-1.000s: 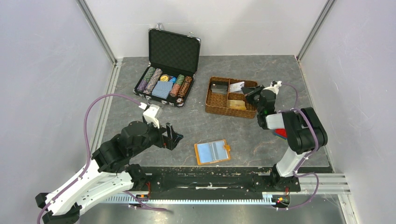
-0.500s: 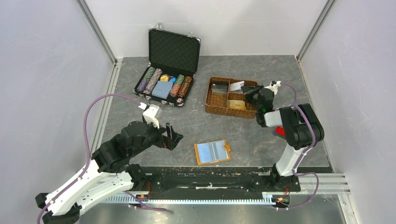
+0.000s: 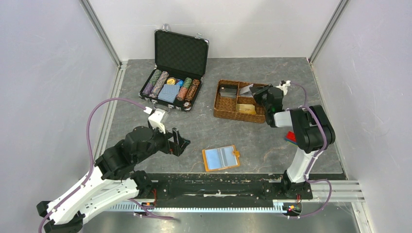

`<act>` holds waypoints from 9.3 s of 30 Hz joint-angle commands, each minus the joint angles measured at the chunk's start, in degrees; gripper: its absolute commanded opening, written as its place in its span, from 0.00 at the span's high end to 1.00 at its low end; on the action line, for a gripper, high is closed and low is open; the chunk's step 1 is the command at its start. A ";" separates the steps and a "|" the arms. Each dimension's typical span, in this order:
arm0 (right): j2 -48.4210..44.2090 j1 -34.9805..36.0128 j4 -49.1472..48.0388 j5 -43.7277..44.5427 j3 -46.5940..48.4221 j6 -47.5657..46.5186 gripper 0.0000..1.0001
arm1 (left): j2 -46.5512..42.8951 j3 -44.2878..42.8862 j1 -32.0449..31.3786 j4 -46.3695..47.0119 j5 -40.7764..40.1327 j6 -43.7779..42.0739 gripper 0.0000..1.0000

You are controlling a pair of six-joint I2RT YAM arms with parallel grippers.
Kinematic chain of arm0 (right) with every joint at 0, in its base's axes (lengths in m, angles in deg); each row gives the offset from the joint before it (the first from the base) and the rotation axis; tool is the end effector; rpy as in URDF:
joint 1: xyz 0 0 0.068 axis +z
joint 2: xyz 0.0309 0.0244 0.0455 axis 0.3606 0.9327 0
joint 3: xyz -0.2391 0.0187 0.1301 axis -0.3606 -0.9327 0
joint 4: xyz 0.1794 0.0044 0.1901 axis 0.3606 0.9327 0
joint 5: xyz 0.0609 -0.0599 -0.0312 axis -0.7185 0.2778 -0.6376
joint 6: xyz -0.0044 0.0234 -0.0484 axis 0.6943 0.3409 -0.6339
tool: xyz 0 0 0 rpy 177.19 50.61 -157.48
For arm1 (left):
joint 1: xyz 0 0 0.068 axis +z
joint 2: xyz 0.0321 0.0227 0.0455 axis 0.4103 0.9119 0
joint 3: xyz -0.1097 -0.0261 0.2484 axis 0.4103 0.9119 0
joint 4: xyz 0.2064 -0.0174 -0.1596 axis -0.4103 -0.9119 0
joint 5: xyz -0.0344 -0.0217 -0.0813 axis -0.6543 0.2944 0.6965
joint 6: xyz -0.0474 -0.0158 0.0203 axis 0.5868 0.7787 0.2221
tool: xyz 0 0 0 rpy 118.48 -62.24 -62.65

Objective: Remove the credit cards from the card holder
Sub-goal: Place the credit card in the storage box, then remove the credit card from the card holder.

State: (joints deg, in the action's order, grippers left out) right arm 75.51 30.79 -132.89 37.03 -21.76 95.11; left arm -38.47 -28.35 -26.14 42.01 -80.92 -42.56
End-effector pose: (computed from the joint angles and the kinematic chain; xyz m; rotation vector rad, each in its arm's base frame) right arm 0.3572 0.0593 0.1521 0.8858 1.6967 0.8407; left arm 0.0794 -0.0872 0.3225 0.3252 2.0518 -0.6910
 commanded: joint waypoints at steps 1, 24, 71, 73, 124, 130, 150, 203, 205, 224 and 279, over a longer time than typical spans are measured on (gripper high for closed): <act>1.48 0.28 3.74 0.00 3.01 -1.32 0.83 | -0.40 0.08 -0.08 1.09 -1.14 -4.00 0.00; 4.22 0.37 29.91 -0.28 18.83 -14.85 0.64 | -0.63 0.20 -0.07 1.17 -1.25 -4.00 0.00; -3.64 0.37 51.54 2.47 29.59 -34.80 0.55 | 1.10 0.61 -0.08 1.17 -2.15 -3.78 0.00; -4.40 0.36 52.73 2.81 30.05 -36.55 0.52 | 1.34 0.70 -0.07 1.16 -2.23 -3.67 0.00; -47.74 43.44 34.19 -1.37 -30.08 -22.98 0.51 | 36.59 23.49 -0.08 47.56 17.80 20.24 0.21; -46.55 43.48 36.71 0.38 -29.16 -23.50 0.51 | 37.49 23.33 -0.04 48.17 18.80 20.17 0.28; -48.72 43.61 40.33 4.22 -28.24 -23.83 0.51 | 38.74 24.90 -0.08 51.17 20.62 20.25 0.37; -43.47 43.93 17.47 -17.37 -31.47 -23.30 0.49 | 35.16 27.78 -0.08 55.70 20.78 23.95 0.31; -46.24 43.90 23.91 -12.72 -30.57 -24.64 0.50 | 34.48 27.81 -0.07 55.14 20.10 23.63 0.26; -49.57 43.66 45.42 5.49 -26.60 -28.77 0.49 | 36.75 24.19 -0.17 58.32 26.76 22.48 0.60; -52.24 38.87 32.29 -9.79 -32.65 -24.12 0.49 | 50.75 26.58 -0.17 67.50 28.52 22.01 0.62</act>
State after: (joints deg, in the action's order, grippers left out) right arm 24.95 70.32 -97.00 28.74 -53.93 69.84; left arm 11.93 -2.40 -26.17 108.24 -51.94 -19.98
